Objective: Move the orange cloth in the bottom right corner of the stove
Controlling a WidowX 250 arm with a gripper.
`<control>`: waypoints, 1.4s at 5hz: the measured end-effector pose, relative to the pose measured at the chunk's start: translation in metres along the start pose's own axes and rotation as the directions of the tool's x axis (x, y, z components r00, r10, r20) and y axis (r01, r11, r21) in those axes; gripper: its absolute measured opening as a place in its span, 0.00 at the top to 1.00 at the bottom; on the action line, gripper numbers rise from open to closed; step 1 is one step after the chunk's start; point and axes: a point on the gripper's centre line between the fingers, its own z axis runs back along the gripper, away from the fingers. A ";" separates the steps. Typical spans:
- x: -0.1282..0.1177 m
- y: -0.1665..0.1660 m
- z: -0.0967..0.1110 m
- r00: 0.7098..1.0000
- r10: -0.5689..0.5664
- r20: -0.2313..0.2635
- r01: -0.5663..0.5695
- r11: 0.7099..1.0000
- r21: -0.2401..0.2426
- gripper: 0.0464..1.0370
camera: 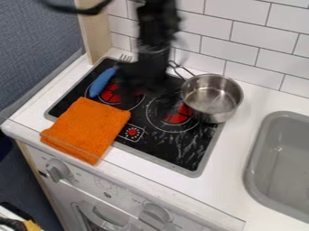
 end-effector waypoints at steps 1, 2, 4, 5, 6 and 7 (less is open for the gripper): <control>-0.002 0.021 -0.019 0.998 0.052 0.037 -0.051 0.998 -0.027 0.04; 0.002 0.054 -0.039 0.990 0.126 0.070 -0.122 0.991 -0.057 0.04; 0.022 0.095 -0.034 0.977 0.142 0.158 -0.125 0.986 -0.111 0.04; 0.019 0.090 -0.036 0.983 0.107 0.148 -0.087 0.987 -0.131 0.04; 0.014 0.078 -0.036 0.992 0.073 0.105 -0.055 0.985 -0.163 0.04; 0.010 0.073 -0.036 0.995 0.075 0.066 -0.063 0.983 -0.170 0.04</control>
